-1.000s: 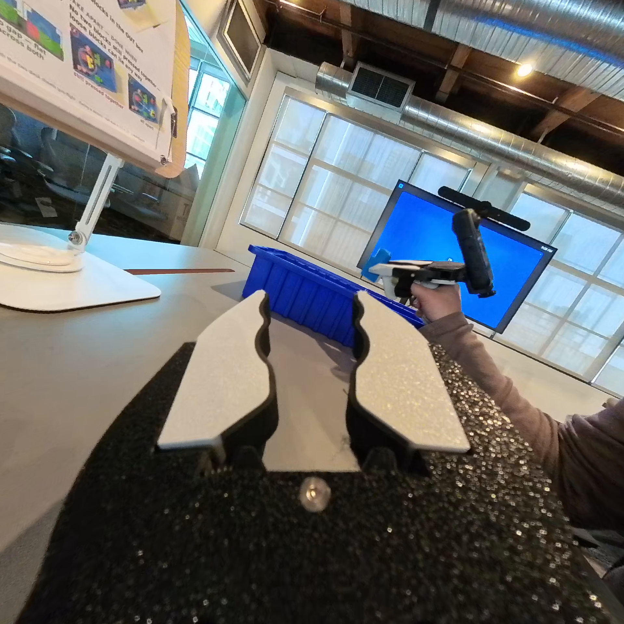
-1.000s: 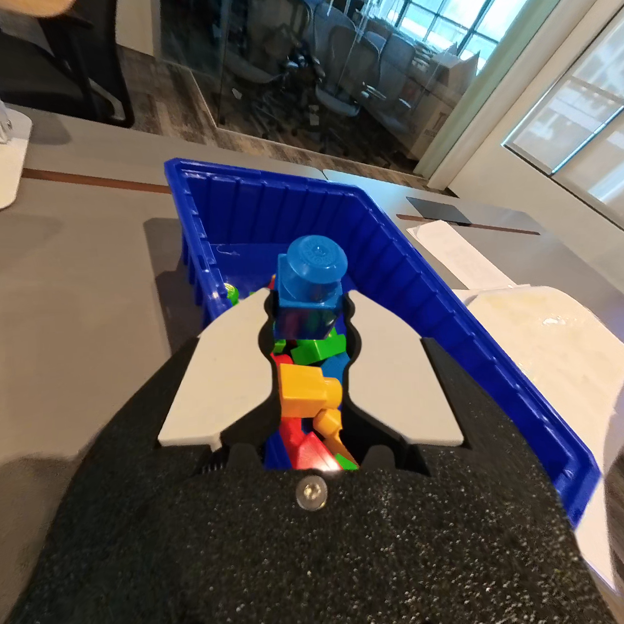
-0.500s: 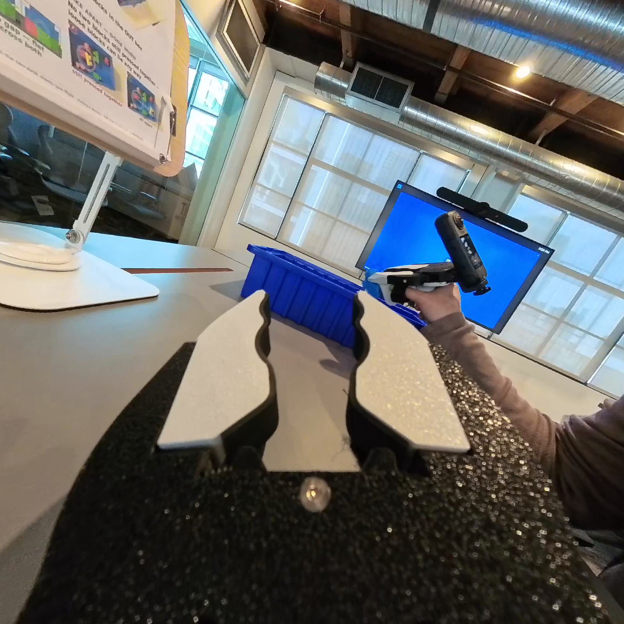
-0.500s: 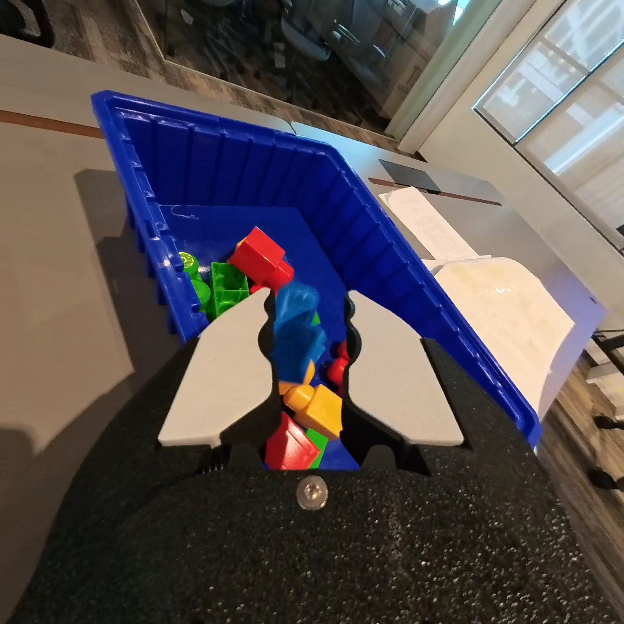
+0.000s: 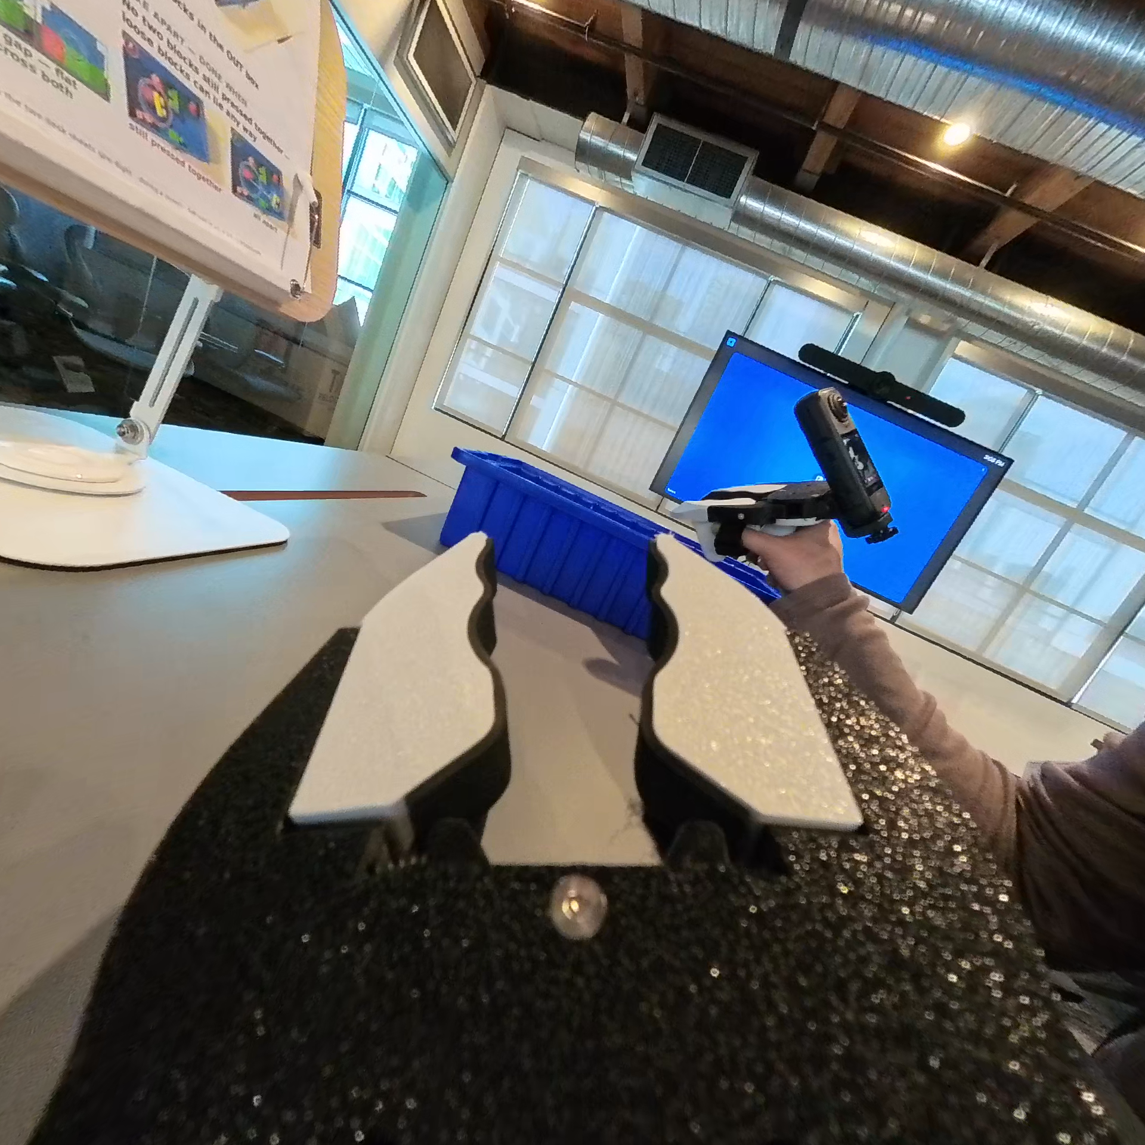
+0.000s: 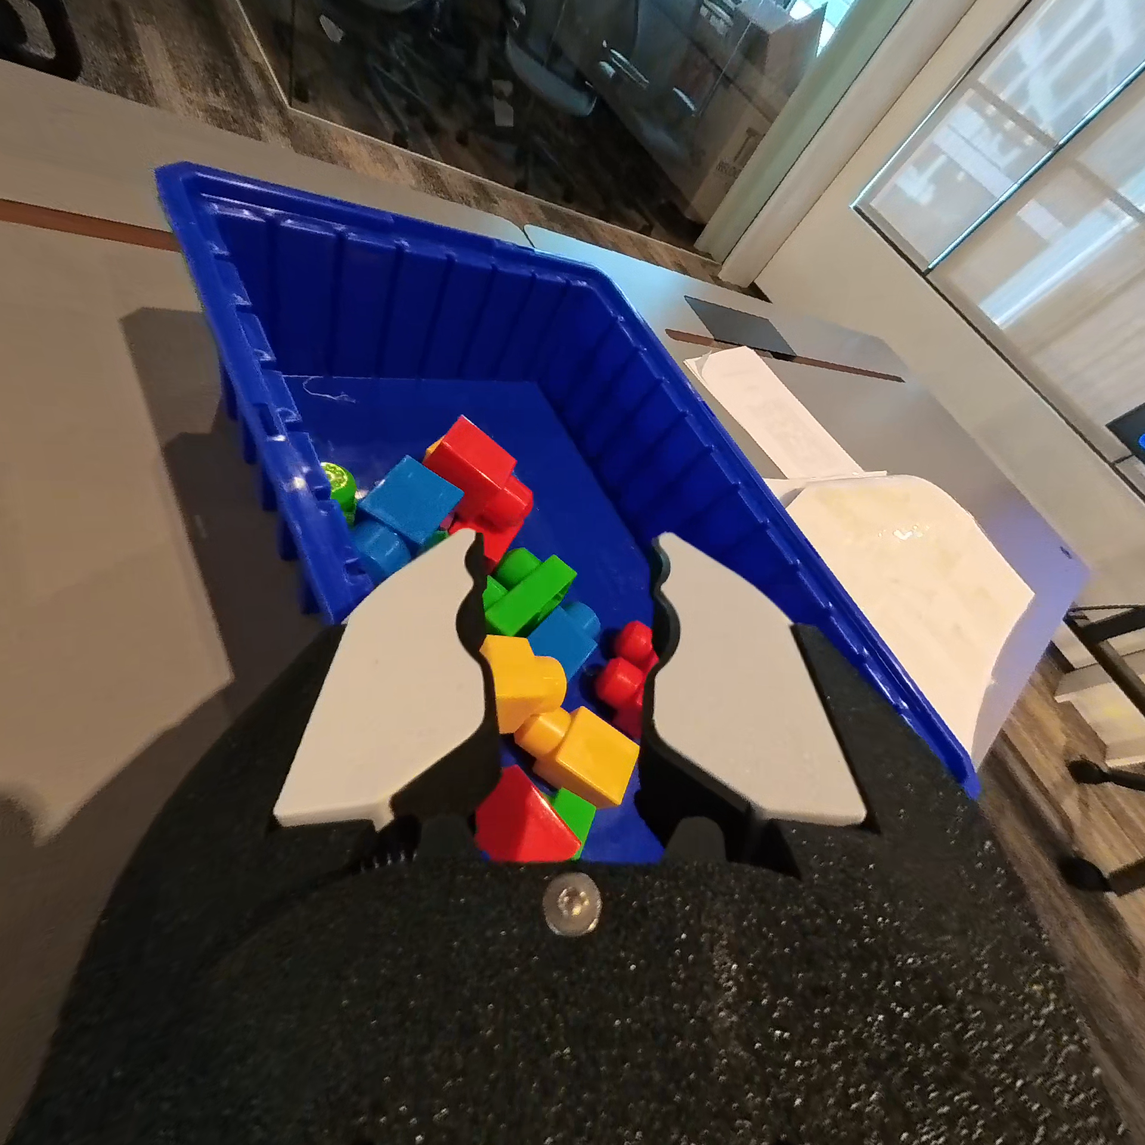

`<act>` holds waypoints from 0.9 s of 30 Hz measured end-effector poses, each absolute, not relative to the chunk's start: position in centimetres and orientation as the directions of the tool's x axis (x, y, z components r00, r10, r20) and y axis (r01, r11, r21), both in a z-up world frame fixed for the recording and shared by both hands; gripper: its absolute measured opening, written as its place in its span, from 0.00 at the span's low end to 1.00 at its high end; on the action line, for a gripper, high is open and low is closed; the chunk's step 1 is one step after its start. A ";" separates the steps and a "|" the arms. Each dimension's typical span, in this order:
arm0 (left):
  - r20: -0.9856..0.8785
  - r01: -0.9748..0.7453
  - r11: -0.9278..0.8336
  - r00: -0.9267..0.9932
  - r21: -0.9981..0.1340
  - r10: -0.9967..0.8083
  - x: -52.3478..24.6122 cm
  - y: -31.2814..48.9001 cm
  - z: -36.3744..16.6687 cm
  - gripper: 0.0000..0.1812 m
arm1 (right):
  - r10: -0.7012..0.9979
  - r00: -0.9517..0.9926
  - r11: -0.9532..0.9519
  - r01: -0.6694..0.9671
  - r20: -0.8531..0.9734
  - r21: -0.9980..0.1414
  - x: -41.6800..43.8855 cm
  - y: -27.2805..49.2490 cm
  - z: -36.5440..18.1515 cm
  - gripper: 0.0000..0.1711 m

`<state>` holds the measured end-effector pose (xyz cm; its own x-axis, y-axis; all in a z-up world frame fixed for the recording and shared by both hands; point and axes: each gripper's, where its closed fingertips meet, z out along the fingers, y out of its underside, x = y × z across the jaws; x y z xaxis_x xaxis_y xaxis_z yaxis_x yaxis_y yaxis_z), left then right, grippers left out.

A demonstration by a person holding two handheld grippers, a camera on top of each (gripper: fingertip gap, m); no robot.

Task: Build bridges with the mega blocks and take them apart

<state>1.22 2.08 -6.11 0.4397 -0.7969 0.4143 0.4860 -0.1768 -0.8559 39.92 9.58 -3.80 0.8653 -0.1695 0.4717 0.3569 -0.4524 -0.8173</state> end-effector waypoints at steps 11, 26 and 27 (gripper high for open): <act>0.406 0.476 -0.172 0.448 -0.862 -0.796 1.4 2.1 -6.1 0.25 | 0.034 0.873 -0.318 0.471 0.487 -0.823 31.6 10.5 -3.5 0.27; 0.382 0.461 -0.143 0.483 -0.876 -0.788 1.3 2.2 -6.1 0.25 | 0.551 0.684 -0.118 0.631 0.478 -0.767 13.5 8.0 -9.1 0.14; 0.377 0.458 -0.136 0.490 -0.878 -0.786 1.3 2.3 -6.1 0.25 | 0.567 0.678 -0.115 0.628 0.468 -0.770 13.0 7.8 -9.3 0.14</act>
